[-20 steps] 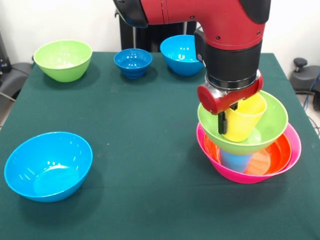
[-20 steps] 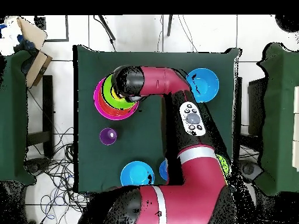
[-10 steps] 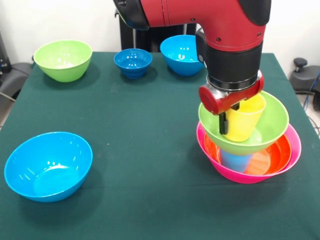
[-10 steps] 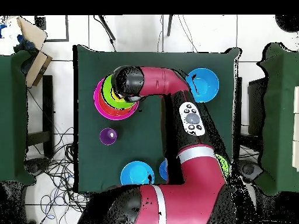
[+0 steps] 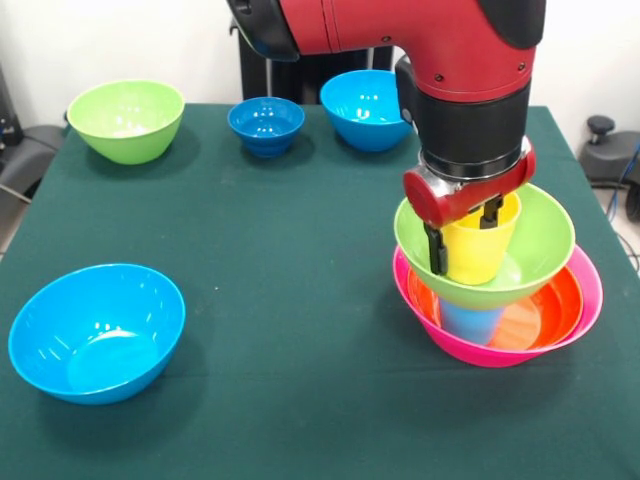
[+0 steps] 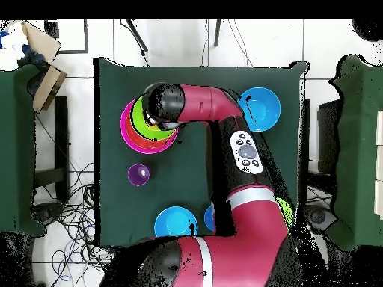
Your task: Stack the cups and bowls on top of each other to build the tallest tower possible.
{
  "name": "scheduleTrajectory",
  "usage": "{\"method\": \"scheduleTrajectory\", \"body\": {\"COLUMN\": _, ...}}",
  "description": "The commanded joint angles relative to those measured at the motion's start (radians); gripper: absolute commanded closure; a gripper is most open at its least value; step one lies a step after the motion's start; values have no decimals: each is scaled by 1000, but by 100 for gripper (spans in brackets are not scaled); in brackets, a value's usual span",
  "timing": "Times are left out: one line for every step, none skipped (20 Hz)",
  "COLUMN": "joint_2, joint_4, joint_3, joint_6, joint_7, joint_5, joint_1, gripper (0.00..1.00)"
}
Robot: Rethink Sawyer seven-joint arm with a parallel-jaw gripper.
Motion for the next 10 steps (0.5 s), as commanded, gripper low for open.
{"method": "scheduleTrajectory", "body": {"joint_2": -9, "joint_4": 34, "joint_3": 5, "joint_6": 118, "joint_7": 124, "joint_5": 25, "joint_1": 17, "gripper": 0}}
{"method": "scheduleTrajectory", "body": {"joint_2": -11, "joint_4": 33, "joint_3": 3, "joint_6": 123, "joint_7": 124, "joint_5": 26, "joint_1": 18, "gripper": 0}}
{"method": "scheduleTrajectory", "body": {"joint_2": -17, "joint_4": 41, "joint_3": 2, "joint_6": 122, "joint_7": 123, "joint_5": 28, "joint_1": 17, "gripper": 0}}
{"method": "scheduleTrajectory", "body": {"joint_2": -23, "joint_4": 49, "joint_3": 1, "joint_6": 121, "joint_7": 123, "joint_5": 29, "joint_1": 16, "gripper": 0}}
{"method": "scheduleTrajectory", "body": {"joint_2": -33, "joint_4": 65, "joint_3": -1, "joint_6": 118, "joint_7": 123, "joint_5": 31, "joint_1": 13, "gripper": 0}}
{"method": "scheduleTrajectory", "body": {"joint_2": -40, "joint_4": 69, "joint_3": -3, "joint_6": 122, "joint_7": 122, "joint_5": 32, "joint_1": 14, "gripper": 0}}
{"method": "scheduleTrajectory", "body": {"joint_2": -51, "joint_4": 83, "joint_3": -5, "joint_6": 121, "joint_7": 119, "joint_5": 33, "joint_1": 11, "gripper": 0}}
{"method": "scheduleTrajectory", "body": {"joint_2": -59, "joint_4": 87, "joint_3": -8, "joint_6": 127, "joint_7": 119, "joint_5": 34, "joint_1": 12, "gripper": 0}}
{"method": "scheduleTrajectory", "body": {"joint_2": -69, "joint_4": 93, "joint_3": -10, "joint_6": 132, "joint_7": 119, "joint_5": 35, "joint_1": 13, "gripper": 0}}
{"method": "scheduleTrajectory", "body": {"joint_2": -77, "joint_4": 98, "joint_3": -12, "joint_6": 135, "joint_7": 115, "joint_5": 34, "joint_1": 13, "gripper": 0}}
